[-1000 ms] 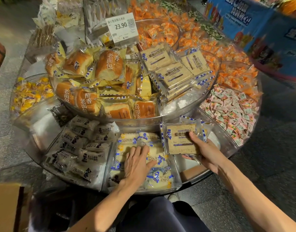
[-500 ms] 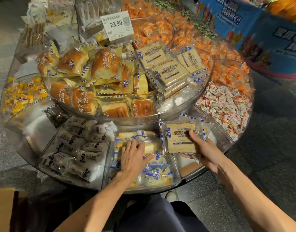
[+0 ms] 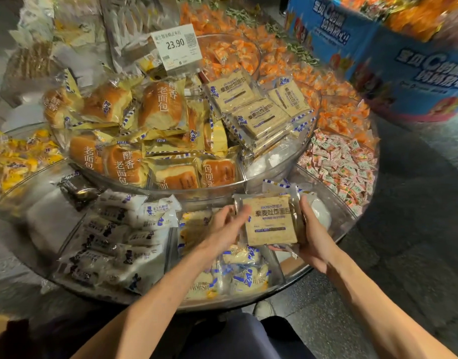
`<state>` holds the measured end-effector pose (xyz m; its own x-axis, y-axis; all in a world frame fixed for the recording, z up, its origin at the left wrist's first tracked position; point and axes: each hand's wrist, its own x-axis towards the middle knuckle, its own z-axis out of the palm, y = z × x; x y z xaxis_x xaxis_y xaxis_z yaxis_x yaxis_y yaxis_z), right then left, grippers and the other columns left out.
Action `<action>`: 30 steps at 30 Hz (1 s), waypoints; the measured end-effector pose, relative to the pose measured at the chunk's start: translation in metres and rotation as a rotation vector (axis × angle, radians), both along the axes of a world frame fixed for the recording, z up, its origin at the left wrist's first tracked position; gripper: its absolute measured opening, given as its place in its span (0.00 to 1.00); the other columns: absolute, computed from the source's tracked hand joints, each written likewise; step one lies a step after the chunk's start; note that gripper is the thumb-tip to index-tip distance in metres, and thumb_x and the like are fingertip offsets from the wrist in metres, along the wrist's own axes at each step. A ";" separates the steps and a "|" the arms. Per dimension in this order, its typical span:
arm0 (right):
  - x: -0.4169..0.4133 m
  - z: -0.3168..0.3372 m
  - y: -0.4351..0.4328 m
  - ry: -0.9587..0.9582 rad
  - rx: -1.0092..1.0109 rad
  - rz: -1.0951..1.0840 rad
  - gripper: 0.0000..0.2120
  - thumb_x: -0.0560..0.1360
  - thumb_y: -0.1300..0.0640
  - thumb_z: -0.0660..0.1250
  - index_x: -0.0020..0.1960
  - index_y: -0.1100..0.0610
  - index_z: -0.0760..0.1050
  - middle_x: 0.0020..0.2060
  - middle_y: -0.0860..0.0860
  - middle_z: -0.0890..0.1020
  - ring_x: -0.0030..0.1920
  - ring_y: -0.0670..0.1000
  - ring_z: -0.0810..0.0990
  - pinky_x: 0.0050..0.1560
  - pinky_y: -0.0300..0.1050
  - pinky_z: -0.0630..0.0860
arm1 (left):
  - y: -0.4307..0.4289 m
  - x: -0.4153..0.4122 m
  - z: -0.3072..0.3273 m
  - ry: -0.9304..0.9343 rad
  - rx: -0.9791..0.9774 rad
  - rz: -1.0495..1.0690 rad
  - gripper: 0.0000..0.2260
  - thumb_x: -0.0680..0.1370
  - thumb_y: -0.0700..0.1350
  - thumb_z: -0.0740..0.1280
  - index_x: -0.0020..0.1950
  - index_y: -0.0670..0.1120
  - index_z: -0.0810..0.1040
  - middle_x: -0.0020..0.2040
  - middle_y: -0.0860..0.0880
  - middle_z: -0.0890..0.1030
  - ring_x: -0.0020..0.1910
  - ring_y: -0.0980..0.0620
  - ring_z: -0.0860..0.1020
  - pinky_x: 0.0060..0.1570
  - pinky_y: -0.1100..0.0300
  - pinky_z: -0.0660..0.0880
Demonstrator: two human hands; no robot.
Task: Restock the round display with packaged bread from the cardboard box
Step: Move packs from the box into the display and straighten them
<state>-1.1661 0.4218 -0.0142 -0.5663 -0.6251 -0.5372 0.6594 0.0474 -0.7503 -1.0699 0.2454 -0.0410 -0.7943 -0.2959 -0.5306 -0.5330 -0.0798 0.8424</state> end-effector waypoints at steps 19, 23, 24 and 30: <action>-0.103 -0.015 0.034 -0.040 0.039 0.075 0.13 0.77 0.68 0.63 0.61 0.64 0.75 0.55 0.63 0.84 0.51 0.61 0.85 0.42 0.54 0.84 | -0.010 -0.056 0.005 0.215 0.145 0.435 0.07 0.80 0.37 0.64 0.42 0.42 0.72 0.32 0.47 0.75 0.26 0.57 0.75 0.25 0.64 0.74; -0.149 -0.014 0.054 -0.078 0.039 0.173 0.17 0.73 0.63 0.68 0.61 0.60 0.76 0.53 0.60 0.85 0.50 0.61 0.86 0.43 0.59 0.84 | 0.036 -0.086 0.007 0.236 0.166 0.546 0.10 0.73 0.45 0.70 0.53 0.46 0.79 0.40 0.46 0.84 0.34 0.52 0.82 0.28 0.59 0.77; -0.158 -0.013 0.059 -0.071 0.035 0.201 0.17 0.74 0.63 0.69 0.62 0.58 0.76 0.54 0.59 0.85 0.51 0.60 0.85 0.43 0.58 0.84 | 0.048 -0.095 0.010 0.221 0.172 0.562 0.14 0.70 0.46 0.71 0.55 0.45 0.79 0.43 0.45 0.84 0.38 0.47 0.83 0.32 0.55 0.79; -0.187 -0.007 0.070 0.012 0.149 0.367 0.15 0.72 0.70 0.71 0.57 0.59 0.79 0.51 0.56 0.86 0.52 0.55 0.86 0.61 0.64 0.77 | 0.101 -0.118 0.005 0.178 0.087 0.534 0.17 0.71 0.47 0.74 0.56 0.41 0.78 0.41 0.42 0.83 0.34 0.47 0.79 0.26 0.59 0.75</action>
<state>-1.3534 0.4918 -0.0212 -0.3261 -0.7031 -0.6319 0.5695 0.3873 -0.7250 -1.1882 0.3460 -0.0363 -0.6255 -0.6424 -0.4429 -0.2502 -0.3725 0.8937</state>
